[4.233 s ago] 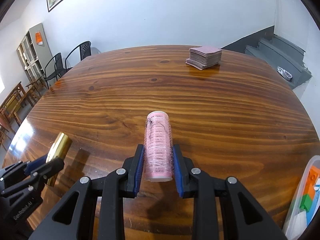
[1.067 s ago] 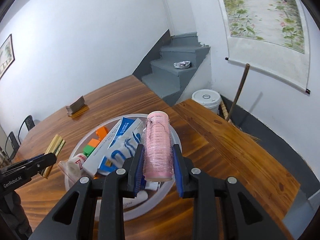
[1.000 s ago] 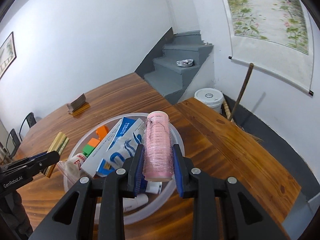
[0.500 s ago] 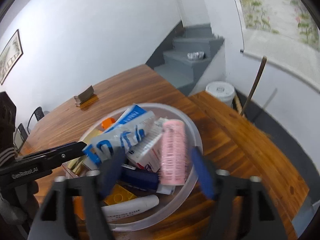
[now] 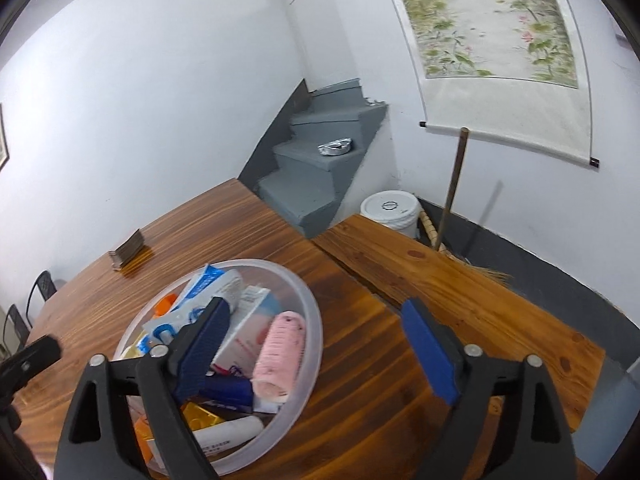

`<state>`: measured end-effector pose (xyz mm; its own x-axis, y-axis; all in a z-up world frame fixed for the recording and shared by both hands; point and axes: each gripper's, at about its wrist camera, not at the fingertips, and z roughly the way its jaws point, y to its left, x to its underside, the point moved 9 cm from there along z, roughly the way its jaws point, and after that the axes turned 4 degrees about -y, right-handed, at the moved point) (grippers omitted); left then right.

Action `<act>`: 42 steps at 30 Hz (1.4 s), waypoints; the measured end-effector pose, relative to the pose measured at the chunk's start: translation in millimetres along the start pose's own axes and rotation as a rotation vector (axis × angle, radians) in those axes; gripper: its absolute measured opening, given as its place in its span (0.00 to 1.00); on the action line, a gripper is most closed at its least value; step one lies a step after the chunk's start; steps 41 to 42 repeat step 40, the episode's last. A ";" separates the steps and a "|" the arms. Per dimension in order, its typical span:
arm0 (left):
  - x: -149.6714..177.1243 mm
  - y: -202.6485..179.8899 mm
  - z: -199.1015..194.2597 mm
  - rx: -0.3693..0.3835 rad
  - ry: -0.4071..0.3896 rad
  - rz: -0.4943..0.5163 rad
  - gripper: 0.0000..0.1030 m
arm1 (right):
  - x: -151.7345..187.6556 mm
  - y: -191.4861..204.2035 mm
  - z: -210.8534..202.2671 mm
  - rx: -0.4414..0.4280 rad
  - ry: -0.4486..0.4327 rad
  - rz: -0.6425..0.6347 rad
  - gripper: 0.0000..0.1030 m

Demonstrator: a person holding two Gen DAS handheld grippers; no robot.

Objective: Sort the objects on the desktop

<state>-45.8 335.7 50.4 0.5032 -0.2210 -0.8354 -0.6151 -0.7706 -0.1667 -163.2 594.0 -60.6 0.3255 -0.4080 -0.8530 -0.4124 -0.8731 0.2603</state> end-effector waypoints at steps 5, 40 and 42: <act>11.4 -2.5 -21.2 -0.080 -0.032 0.012 0.73 | 11.1 1.2 -11.3 -0.001 0.003 0.016 0.99; 31.1 -38.9 -59.8 -0.118 -0.017 0.062 0.83 | 78.8 20.1 -93.4 -0.087 0.153 -0.108 0.99; 31.1 -38.9 -59.8 -0.118 -0.017 0.062 0.83 | 78.8 20.1 -93.4 -0.087 0.153 -0.108 0.99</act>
